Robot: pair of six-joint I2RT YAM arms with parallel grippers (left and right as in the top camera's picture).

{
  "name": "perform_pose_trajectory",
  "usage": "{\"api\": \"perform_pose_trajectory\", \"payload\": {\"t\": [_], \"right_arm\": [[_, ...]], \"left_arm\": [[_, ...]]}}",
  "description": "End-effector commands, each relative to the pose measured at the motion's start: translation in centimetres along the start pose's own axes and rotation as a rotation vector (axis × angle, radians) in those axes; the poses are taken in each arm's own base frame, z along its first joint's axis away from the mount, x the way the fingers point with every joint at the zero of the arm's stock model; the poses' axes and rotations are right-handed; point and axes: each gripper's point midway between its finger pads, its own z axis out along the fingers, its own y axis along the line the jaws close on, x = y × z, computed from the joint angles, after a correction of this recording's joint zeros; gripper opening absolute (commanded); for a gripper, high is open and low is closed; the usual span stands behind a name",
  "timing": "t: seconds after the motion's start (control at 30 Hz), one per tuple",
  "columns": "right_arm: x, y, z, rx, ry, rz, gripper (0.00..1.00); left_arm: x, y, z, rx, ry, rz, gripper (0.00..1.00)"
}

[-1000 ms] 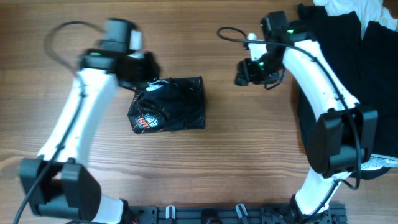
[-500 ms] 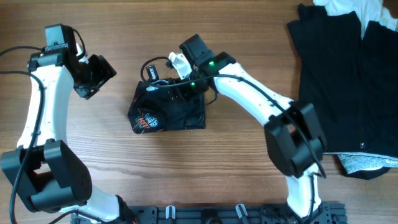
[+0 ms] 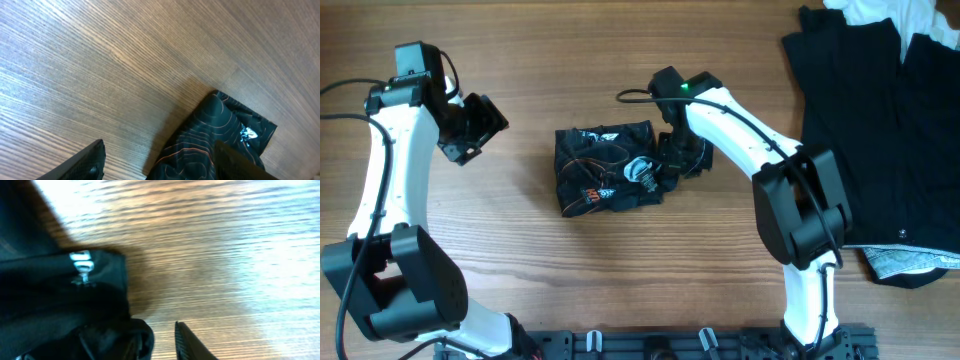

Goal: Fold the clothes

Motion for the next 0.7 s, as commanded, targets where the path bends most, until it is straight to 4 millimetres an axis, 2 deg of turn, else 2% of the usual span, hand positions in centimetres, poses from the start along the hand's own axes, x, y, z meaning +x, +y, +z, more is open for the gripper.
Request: {"api": "perform_pose_trajectory", "payload": {"t": [0.0,0.07,0.17,0.23,0.3,0.4,0.43,0.57,0.67], "right_arm": [[0.3,-0.7,0.3,0.057,-0.006,0.020,0.29],[0.4,-0.6,-1.0,0.045,-0.020,-0.062,0.33],[0.2,0.3,-5.6,-0.032,-0.118,-0.246,0.41],[0.3,0.7,-7.6,-0.062,-0.172,-0.314,0.43],[0.9,2.2,-8.8,-0.154,-0.185,-0.452,0.43],[3.1,4.5,-8.7,-0.309,-0.112,-0.626,0.44],[3.3,4.7,-8.3,-0.321,-0.108,-0.643,0.45],[3.0,7.0,-6.3,-0.376,-0.160,-0.679,0.64],[2.8,8.5,-4.9,-0.403,-0.200,-0.653,0.70]], "left_arm": [[0.5,-0.5,0.1,0.004,0.019,0.028,0.69],[1.0,-0.9,0.3,0.002,0.028,0.071,0.70],[1.7,-1.5,0.6,0.001,0.043,0.107,0.70],[2.0,-1.8,0.7,0.001,0.048,0.116,0.71],[2.2,-2.1,0.8,0.003,0.049,0.127,0.71],[2.2,-2.2,0.8,0.003,0.050,0.129,0.72],[2.2,-2.1,0.8,0.003,0.051,0.128,0.72],[2.2,-2.2,0.8,0.003,0.050,0.129,0.72],[2.2,-2.2,0.8,0.003,0.050,0.129,0.72]]}}
